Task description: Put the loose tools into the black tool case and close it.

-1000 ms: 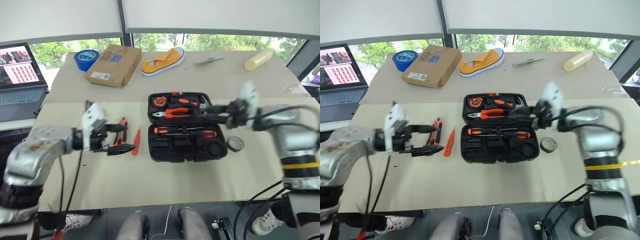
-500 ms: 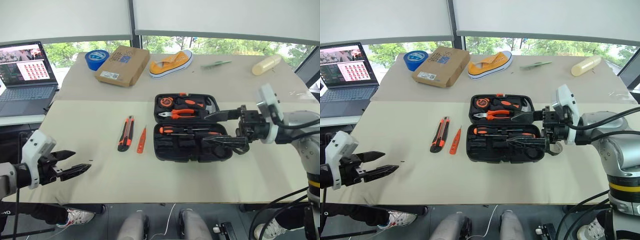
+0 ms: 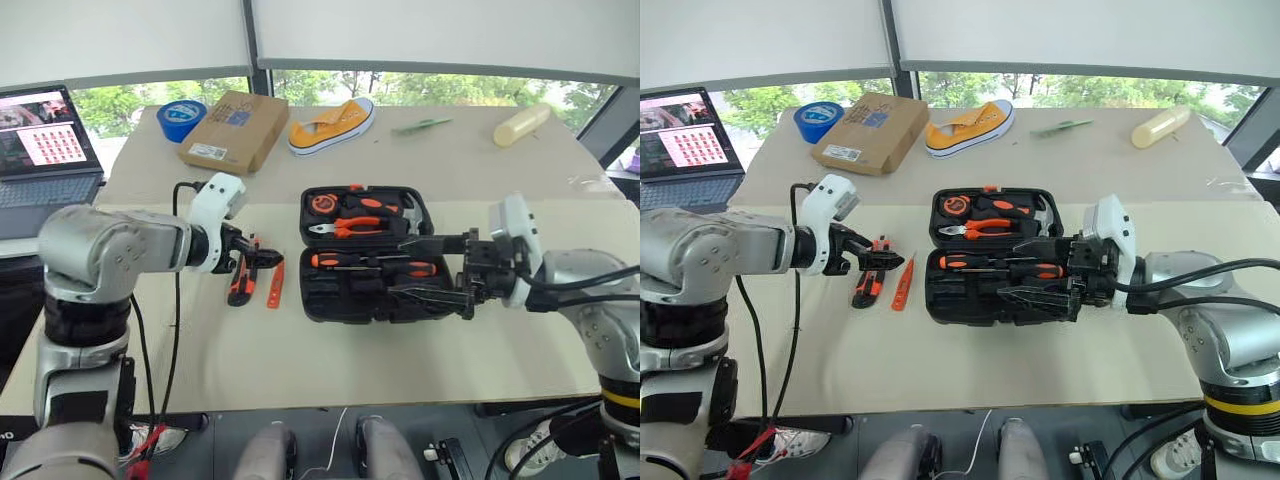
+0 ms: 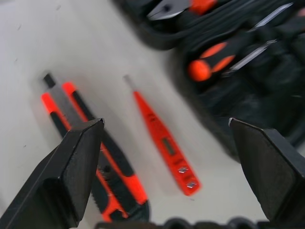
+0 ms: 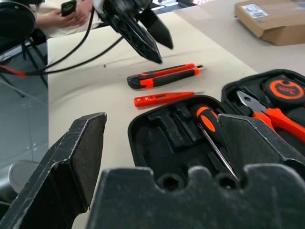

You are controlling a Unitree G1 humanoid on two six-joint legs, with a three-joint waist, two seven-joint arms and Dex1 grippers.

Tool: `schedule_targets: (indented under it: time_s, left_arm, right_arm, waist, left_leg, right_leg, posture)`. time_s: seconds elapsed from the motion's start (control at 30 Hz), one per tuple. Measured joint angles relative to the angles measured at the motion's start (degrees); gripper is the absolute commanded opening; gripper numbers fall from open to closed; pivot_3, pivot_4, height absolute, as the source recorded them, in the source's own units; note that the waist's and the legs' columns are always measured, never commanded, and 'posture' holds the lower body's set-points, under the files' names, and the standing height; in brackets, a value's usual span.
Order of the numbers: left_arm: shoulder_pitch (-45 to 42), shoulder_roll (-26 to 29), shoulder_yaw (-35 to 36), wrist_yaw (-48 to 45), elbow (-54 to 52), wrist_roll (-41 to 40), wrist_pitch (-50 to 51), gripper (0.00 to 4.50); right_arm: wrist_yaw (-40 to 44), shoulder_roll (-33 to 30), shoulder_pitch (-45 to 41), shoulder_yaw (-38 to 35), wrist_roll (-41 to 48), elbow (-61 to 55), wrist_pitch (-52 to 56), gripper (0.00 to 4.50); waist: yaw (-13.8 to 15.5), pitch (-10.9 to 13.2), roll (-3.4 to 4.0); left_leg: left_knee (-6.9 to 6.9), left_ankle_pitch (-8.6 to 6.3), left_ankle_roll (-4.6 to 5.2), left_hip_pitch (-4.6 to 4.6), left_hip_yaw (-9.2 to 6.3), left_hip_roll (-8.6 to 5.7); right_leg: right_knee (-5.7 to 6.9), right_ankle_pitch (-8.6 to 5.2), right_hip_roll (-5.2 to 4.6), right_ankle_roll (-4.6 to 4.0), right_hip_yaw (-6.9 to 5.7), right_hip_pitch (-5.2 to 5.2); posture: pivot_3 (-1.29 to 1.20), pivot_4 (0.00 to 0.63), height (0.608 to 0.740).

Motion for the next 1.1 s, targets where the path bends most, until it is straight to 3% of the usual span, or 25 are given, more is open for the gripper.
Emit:
schedule_targets:
  time_s: [0.3, 0.5, 0.83, 0.97, 1.1]
  left_arm:
    - [-11.8, -2.8, -10.7, 5.4, 15.0, -5.8, 0.0, 4.5]
    - [-13.8, -4.3, -18.1, 6.9, 20.7, -9.0, 0.0, 4.5]
    - [-16.2, -8.2, -20.5, 10.9, 28.1, -9.9, 0.0, 4.5]
    - [-16.3, -9.5, -20.7, 11.4, 28.3, -8.1, 0.0, 3.41]
    - [-17.4, -9.6, -23.2, 10.0, 28.4, -7.8, 0.0, 3.41]
  right_arm:
    - [-4.3, 2.1, 2.8, 0.1, -0.7, -2.2, -2.1, 4.37]
    - [-5.9, 2.2, 4.8, 0.1, -0.8, -3.2, -3.0, 4.37]
    - [-7.2, 2.3, 5.7, 0.1, -1.2, -4.5, -3.9, 4.37]
    - [-7.9, 2.3, 6.0, 0.1, -1.2, -5.0, -3.9, 4.5]
    - [-8.4, 2.3, 6.2, 0.1, -1.2, -5.0, -3.9, 4.5]
  waist:
    - [0.5, 0.0, 0.0]
    - [0.5, 0.0, 0.0]
    - [1.1, 0.0, 0.0]
    - [1.2, 0.0, 0.01]
    - [1.2, 0.0, 0.01]
  left_leg:
    - [0.06, 0.01, -0.02, -0.03, -0.06, -0.17]
    - [0.05, 0.01, -0.02, -0.03, -0.08, -0.19]
    - [0.1, 0.03, 0.01, 0.01, -0.14, -0.32]
    - [0.11, 0.06, 0.04, 0.02, -0.19, -0.36]
    - [0.1, 0.06, 0.04, 0.02, -0.21, -0.36]
  right_leg:
    - [-0.01, 0.0, -0.11, 0.02, 0.02, 0.01]
    - [0.0, -0.01, -0.11, 0.02, 0.03, 0.0]
    - [0.0, -0.01, -0.17, 0.06, 0.02, 0.12]
    - [-0.02, 0.01, -0.21, 0.08, 0.02, 0.18]
    - [-0.02, 0.01, -0.2, 0.09, 0.02, 0.17]
  posture:
    - [0.0, 0.15, 0.735]
    - [0.0, 0.15, 0.735]
    - [0.0, 0.15, 0.735]
    - [0.0, 0.15, 0.735]
    - [0.0, 0.15, 0.735]
